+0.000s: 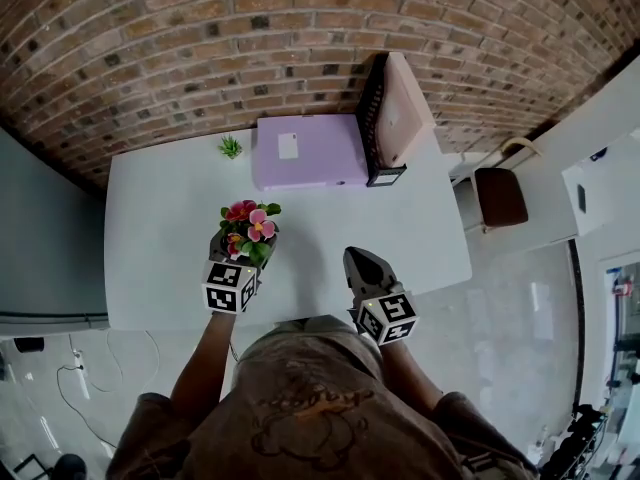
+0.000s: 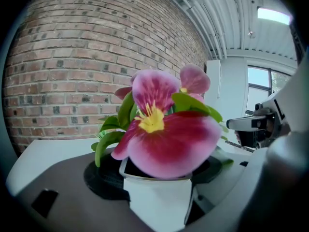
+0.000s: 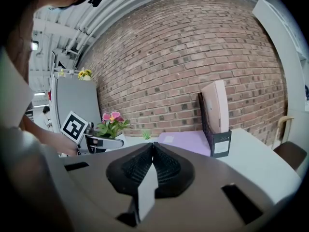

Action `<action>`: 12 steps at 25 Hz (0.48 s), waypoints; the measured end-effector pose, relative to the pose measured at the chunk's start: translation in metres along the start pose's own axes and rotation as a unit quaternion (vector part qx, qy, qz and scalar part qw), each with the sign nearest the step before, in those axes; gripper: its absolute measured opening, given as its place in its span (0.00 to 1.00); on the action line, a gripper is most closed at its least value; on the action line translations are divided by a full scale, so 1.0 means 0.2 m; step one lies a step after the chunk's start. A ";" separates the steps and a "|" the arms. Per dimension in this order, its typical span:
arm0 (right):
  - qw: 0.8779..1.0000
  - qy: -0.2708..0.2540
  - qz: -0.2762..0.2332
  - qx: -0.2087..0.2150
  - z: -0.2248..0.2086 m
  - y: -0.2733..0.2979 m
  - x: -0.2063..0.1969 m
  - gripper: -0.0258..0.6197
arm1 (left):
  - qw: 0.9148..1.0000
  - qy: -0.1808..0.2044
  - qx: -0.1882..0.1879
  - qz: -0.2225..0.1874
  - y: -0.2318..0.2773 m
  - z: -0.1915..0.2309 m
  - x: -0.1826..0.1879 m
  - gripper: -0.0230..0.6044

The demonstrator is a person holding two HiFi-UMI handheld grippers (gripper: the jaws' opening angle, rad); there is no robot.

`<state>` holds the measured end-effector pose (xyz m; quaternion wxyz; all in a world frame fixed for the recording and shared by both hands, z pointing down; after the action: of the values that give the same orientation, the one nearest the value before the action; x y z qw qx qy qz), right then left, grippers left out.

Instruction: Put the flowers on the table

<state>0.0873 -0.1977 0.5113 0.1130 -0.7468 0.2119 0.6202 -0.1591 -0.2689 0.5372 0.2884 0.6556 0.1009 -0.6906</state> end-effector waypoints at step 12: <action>1.000 0.001 0.006 -0.012 -0.16 -0.03 0.00 0.04 | 0.999 0.000 -0.012 0.032 0.25 -0.03 -0.25 0.62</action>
<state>0.1176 -0.2058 0.5169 0.1001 -0.7471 0.2095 0.6228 -0.1293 -0.2941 0.5965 0.3185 0.6549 0.0883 -0.6796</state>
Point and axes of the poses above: the fingertips, and each gripper's own axes: y forward along the fingers, z to its left, x out of its top, the point moved 6 cm from there along -y, backward along the fingers, and after that the axes turned 11 degrees about -z, right-handed, at the moved point
